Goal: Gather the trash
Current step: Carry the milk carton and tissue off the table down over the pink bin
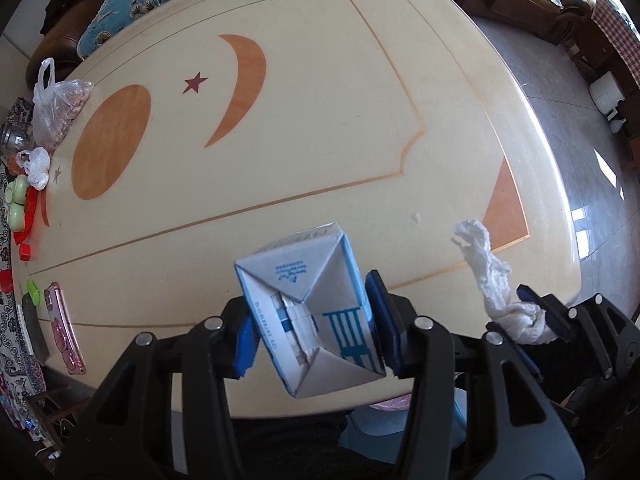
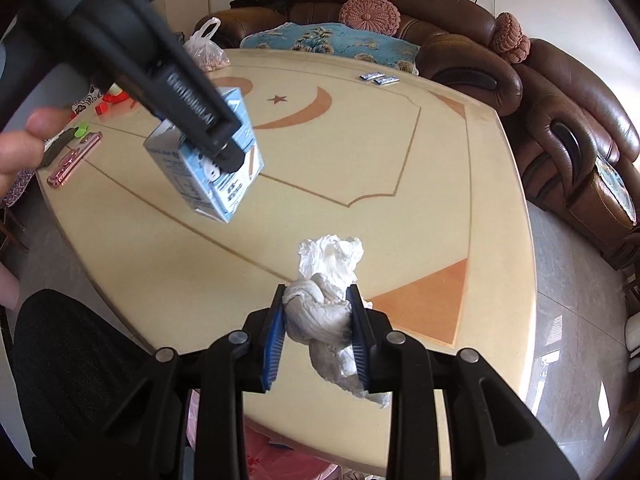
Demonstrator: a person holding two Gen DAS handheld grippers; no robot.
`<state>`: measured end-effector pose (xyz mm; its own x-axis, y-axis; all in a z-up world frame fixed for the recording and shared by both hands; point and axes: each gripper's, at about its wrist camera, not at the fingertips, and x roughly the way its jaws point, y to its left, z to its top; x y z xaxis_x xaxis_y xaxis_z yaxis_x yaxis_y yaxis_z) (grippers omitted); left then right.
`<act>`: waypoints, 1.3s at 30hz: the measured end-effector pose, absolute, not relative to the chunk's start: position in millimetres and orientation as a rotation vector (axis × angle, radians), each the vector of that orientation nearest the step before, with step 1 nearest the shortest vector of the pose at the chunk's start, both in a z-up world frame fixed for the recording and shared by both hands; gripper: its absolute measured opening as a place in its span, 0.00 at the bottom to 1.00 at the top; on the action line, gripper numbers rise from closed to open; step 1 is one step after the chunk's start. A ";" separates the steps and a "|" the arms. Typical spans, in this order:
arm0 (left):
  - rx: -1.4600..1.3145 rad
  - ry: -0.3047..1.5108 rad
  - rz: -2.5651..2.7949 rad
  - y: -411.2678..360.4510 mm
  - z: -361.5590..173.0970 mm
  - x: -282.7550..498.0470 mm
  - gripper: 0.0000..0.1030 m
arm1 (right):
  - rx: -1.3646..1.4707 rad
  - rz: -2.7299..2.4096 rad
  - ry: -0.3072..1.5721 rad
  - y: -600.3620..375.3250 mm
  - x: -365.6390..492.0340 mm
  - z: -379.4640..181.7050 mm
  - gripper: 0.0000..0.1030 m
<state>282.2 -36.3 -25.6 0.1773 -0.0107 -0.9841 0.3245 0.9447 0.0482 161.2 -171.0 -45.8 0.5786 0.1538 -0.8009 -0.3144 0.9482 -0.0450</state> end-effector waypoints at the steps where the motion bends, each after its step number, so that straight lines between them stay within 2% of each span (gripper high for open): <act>1: 0.269 1.367 -0.247 -35.3 -23.4 276.4 0.47 | -0.202 0.266 0.901 -171.5 158.6 -39.8 0.28; 11: 0.254 1.287 -0.277 -19.5 -4.3 219.3 0.47 | -0.226 0.255 0.833 -165.2 122.8 0.3 0.28; 18: 0.241 1.269 -0.301 -14.9 -5.8 173.1 0.47 | -0.221 0.270 0.830 -151.8 90.5 4.6 0.28; 26: 0.227 1.252 -0.308 -20.3 -30.1 114.7 0.47 | -0.200 0.284 0.867 -143.6 51.1 -11.6 0.28; 39: 0.127 1.296 -0.341 -16.4 -93.5 73.3 0.47 | -0.136 0.283 0.977 -147.8 16.0 -64.5 0.28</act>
<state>73.3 -16.4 -93.5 0.2297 -0.1769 -0.9571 0.3177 0.9431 -0.0981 16.0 -147.8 -64.5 0.5268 0.1751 -0.8318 -0.2965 0.9549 0.0132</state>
